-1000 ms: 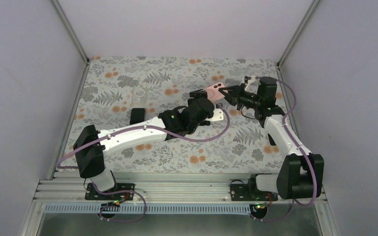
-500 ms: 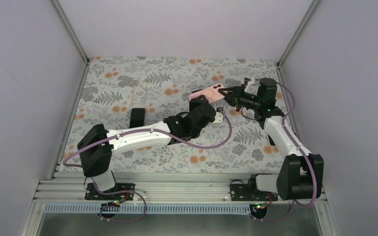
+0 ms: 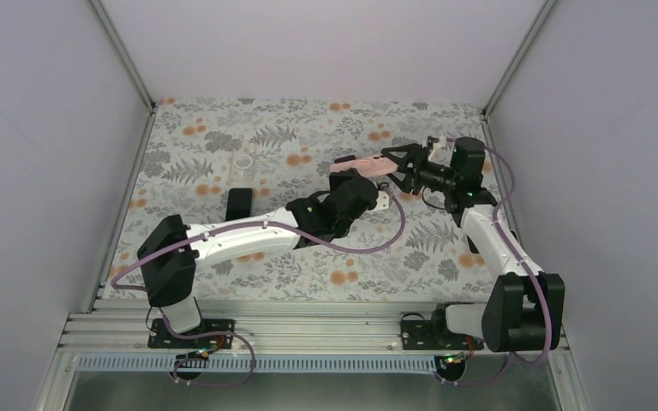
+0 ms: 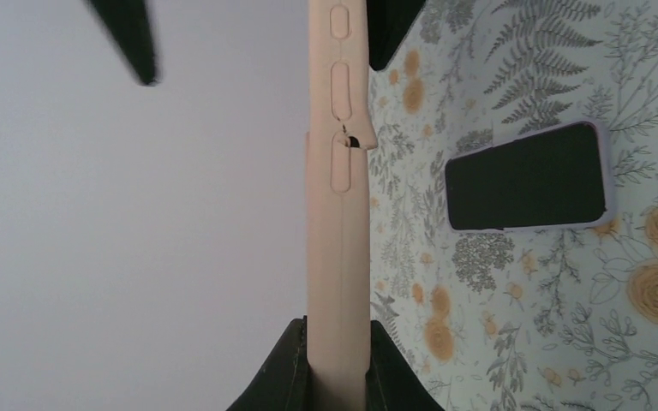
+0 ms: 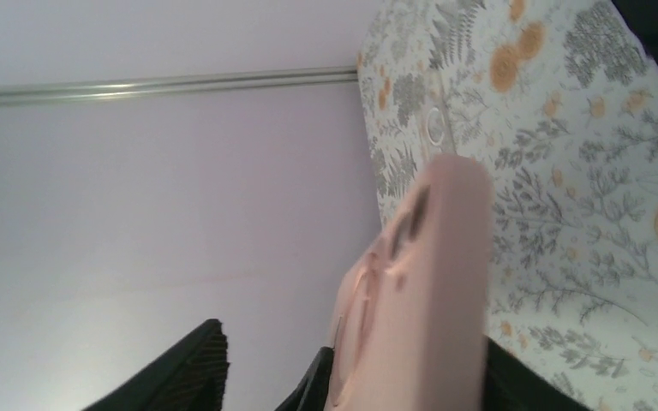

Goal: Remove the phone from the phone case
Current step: Adjust the phone.

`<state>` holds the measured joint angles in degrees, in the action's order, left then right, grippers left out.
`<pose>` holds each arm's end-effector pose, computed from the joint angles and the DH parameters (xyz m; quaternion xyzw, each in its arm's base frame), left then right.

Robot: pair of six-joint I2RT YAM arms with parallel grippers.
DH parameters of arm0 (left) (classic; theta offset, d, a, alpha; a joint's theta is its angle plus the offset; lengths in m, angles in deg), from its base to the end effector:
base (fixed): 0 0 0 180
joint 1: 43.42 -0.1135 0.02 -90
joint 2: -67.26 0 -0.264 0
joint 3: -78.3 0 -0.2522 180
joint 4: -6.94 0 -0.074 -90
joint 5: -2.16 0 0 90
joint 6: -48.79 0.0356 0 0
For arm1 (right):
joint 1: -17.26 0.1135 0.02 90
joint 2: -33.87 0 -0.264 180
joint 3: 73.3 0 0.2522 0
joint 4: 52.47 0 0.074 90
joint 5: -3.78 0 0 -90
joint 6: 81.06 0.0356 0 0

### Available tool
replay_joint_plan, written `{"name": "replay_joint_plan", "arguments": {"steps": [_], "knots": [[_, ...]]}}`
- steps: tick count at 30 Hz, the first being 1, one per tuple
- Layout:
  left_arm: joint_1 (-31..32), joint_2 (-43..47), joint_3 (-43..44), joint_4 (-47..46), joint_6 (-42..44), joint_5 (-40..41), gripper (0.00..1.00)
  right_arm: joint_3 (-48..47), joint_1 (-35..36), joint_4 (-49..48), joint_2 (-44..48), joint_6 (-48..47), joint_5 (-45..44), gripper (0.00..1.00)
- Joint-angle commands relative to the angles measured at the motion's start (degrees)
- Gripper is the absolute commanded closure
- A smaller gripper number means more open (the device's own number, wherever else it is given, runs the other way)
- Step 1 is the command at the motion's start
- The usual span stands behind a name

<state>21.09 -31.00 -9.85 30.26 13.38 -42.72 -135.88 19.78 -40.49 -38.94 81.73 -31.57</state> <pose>0.1926 -0.3454 0.2975 0.5909 0.5708 0.2905 0.4906 0.2762 0.0412 0.2852 0.2151 0.7504 0.6043 0.1595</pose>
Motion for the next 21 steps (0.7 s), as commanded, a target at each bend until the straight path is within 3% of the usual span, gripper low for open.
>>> {"name": "replay_joint_plan", "arguments": {"steps": [1, 4, 7, 14, 21], "knots": [[-1.04, 0.03, 4.05, 5.43, -5.08, -2.33, 0.98, -1.19, -1.02, -2.9, 2.26, -1.04, 1.97, 0.31], [-2.85, -0.17, 7.81, 10.34, -9.58, -5.01, 0.98, -2.44, -1.56, -2.34, 2.57, -2.89, 1.77, 0.14], [-5.84, -1.2, 14.84, 18.75, -16.94, -12.25, 0.98, -4.6, -2.15, -1.38, 2.9, -7.17, 1.6, 0.06], [-15.51, -2.11, 29.98, 32.38, -31.25, -32.79, 0.98, -15.18, -2.52, 4.04, 2.89, -25.64, 1.13, 0.01], [-24.67, 1.02, 35.54, 33.12, -40.12, -54.46, 0.98, -19.66, -2.39, 4.04, 5.17, -34.54, -3.78, 0.01]]}}
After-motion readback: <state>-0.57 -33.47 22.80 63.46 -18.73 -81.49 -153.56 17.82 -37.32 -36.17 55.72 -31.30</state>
